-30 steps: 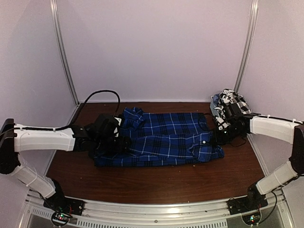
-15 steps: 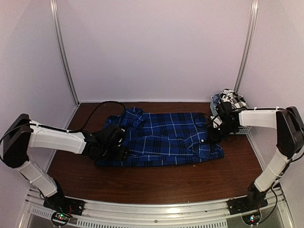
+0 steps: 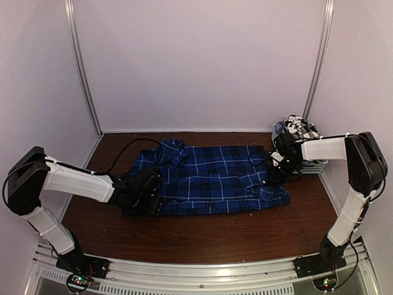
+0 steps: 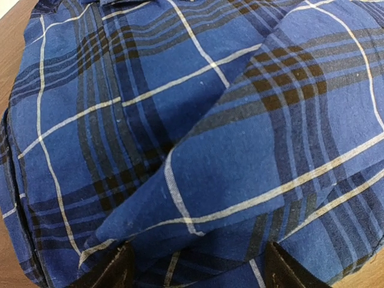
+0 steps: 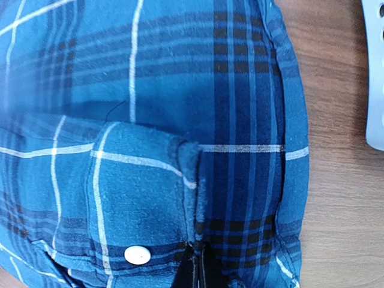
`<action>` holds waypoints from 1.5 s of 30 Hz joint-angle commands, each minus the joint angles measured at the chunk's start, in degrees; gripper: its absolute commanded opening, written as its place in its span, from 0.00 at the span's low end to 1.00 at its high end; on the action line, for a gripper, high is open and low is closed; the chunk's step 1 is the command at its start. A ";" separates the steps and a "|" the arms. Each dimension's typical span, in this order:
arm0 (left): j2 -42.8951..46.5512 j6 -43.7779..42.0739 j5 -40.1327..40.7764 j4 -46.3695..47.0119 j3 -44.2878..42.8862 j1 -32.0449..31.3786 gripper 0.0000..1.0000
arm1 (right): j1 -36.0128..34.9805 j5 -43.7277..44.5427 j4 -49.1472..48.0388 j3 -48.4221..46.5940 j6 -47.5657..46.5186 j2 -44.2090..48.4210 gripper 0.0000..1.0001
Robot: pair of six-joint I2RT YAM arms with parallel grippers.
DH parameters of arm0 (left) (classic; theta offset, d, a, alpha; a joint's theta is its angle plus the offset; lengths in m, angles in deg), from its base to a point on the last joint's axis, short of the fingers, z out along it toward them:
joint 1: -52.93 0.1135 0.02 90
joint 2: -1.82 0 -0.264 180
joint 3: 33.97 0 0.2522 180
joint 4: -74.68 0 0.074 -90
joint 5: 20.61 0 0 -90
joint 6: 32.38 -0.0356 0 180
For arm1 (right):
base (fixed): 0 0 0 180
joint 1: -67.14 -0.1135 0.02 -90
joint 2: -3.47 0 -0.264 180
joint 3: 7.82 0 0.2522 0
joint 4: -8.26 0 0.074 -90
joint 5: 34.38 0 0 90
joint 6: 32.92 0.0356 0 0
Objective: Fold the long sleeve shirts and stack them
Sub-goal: Place the sleeve of the 1/3-folded shirt, then move the 1/3-folded shirt to the center of the board.
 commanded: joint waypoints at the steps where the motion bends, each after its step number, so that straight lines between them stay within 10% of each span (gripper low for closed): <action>1: 0.33 -0.37 -1.54 1.73 0.46 -0.01 0.77 | 0.66 3.41 0.64 -1.32 -0.69 -0.65 0.04; 19: 12.13 -1.08 -7.13 6.45 1.38 0.20 0.87 | 0.13 1.72 -1.56 1.81 -0.10 12.41 0.27; 31: -0.71 1.80 -25.95 19.17 -2.89 4.14 0.83 | -6.34 -12.92 -17.17 7.85 5.55 11.88 0.27; 45: -7.07 7.55 -27.23 25.62 4.04 4.75 0.84 | -8.09 -13.51 -26.63 14.85 11.27 1.73 0.24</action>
